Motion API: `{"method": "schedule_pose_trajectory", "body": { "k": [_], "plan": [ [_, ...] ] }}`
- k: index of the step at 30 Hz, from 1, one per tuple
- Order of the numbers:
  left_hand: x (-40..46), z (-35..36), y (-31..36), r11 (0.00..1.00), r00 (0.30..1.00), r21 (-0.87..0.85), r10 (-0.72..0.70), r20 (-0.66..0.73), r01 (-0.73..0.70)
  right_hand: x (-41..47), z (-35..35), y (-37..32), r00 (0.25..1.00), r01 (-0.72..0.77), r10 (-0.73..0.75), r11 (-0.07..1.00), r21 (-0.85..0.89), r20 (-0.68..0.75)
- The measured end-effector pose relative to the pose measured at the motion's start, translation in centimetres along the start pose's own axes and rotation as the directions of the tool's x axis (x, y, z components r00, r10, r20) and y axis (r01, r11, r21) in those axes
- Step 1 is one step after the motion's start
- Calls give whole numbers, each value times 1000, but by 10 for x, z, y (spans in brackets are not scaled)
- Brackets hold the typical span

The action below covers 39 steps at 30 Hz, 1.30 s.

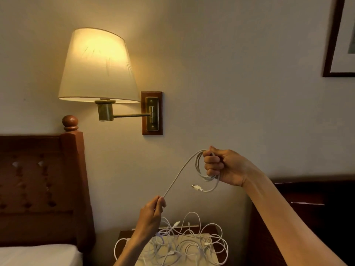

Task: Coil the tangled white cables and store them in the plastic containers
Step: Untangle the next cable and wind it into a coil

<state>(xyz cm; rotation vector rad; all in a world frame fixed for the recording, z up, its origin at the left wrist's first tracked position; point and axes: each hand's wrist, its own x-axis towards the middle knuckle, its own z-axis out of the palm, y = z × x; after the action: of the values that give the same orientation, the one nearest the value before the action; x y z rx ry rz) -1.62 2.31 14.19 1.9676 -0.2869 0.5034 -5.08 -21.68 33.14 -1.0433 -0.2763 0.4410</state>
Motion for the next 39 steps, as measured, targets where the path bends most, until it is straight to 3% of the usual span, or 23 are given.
{"method": "schedule_pose_trajectory", "body": {
  "k": [3,5,8,10,12,14,16,18,19,21,23,25,27,28,30,34,36,39],
  "plan": [
    [10,-1,4,989,989,149,-21,145,-1,1,6,3,997,69,-71,994,-81,-23],
    [18,-4,0,989,984,143,-60,166,37,2,9,4,995,89,-92,989,-118,-25],
    [30,-10,0,966,981,-172,-193,27,195,4,9,5,993,106,-112,985,-134,-35],
    [42,-18,8,913,975,-362,-218,-43,188,4,6,4,992,115,-121,984,-135,-35],
    [52,-29,15,904,977,-414,-172,-125,106,2,1,2,990,133,-139,984,-120,-39],
    [60,-36,12,983,983,-182,-2,-185,-32,-1,-3,0,988,147,-152,983,-112,-41],
    [65,-39,7,983,992,155,106,-69,-94,-1,-6,1,988,145,-150,984,-106,-39],
    [66,-39,7,931,986,324,158,50,-166,2,-9,4,988,148,-151,986,-69,-38],
    [65,-40,9,916,979,345,199,52,-204,4,-10,6,987,155,-156,987,-42,-34],
    [65,-38,8,959,979,216,199,-52,-184,9,-10,9,986,164,-164,986,-14,-26],
    [60,-31,0,953,971,187,239,25,-240,12,-9,11,987,159,-160,987,-25,-30],
    [56,-25,1,961,974,176,192,123,-212,12,-9,13,988,151,-152,988,-43,-31],
    [58,-28,0,963,979,179,201,19,-201,12,-9,14,988,150,-152,987,-52,-35],
    [62,-29,2,947,974,226,225,36,-227,12,-9,15,987,152,-154,987,-54,-41],
    [63,-32,12,923,948,236,267,173,-303,11,-10,17,988,142,-145,988,-55,-50],
    [76,-40,24,940,973,255,228,34,-229,9,-14,20,989,131,-134,990,-55,-61],
    [73,-39,26,946,974,258,156,166,-195,8,-15,23,990,122,-127,991,-62,-70],
    [68,-35,27,984,988,161,58,143,-81,10,-16,26,990,121,-125,991,-65,-66]
  ]
}}
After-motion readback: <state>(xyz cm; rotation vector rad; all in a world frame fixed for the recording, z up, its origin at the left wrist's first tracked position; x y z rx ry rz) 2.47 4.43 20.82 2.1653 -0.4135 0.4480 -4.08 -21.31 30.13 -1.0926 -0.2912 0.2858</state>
